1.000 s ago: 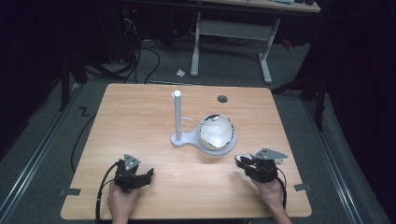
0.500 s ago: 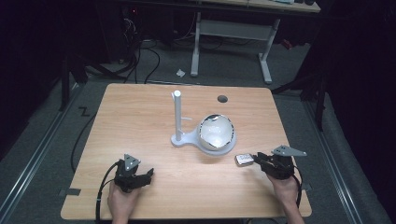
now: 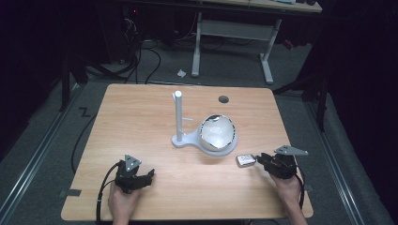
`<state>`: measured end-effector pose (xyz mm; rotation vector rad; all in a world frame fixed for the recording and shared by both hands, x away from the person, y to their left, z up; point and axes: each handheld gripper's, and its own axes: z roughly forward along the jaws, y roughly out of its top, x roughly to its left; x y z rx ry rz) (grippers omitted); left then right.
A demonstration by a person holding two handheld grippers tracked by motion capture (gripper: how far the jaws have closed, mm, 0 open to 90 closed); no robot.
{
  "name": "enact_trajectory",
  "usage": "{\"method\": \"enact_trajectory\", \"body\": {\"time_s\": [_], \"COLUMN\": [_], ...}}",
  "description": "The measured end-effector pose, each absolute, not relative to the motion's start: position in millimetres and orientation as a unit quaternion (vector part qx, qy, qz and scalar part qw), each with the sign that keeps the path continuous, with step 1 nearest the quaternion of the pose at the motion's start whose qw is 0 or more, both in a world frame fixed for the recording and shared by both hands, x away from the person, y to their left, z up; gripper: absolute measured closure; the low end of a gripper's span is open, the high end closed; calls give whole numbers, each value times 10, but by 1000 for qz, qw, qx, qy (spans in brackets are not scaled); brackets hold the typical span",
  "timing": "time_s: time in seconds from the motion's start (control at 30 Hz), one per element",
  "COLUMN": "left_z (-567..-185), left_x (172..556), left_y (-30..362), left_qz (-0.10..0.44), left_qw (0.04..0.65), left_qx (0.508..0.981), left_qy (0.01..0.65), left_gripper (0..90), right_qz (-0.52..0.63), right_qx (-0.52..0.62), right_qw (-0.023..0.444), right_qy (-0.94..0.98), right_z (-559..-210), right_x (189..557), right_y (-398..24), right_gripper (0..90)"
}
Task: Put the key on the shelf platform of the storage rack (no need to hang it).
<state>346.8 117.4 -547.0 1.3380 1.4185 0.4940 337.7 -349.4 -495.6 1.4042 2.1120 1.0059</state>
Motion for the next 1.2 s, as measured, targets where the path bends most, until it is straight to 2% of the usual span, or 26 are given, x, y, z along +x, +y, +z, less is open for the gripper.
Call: {"method": "enact_trajectory", "body": {"time_s": [0.2, 0.43, 0.6, 1.2], "left_z": [-5470, -5471, -5472, -5472], "left_x": [3468, 3467, 3467, 3467], "left_y": [1173, 1173, 1171, 1171], "left_qz": [208, 208, 209, 209], "left_qw": [535, 535, 534, 534], "left_qx": [562, 563, 563, 563], "left_qy": [596, 595, 595, 595], "left_gripper": [239, 239, 238, 239], "right_qz": [340, 328, 330, 315], "right_qx": [518, 526, 521, 510], "right_qw": [210, 213, 214, 186], "right_qy": [756, 755, 758, 778], "right_z": [-5004, -5051, -5070, -5193], "right_x": [3434, 3500, 3547, 3673], "right_y": [-3551, -3634, -3667, -3648], "right_gripper": [693, 601, 571, 571]}}
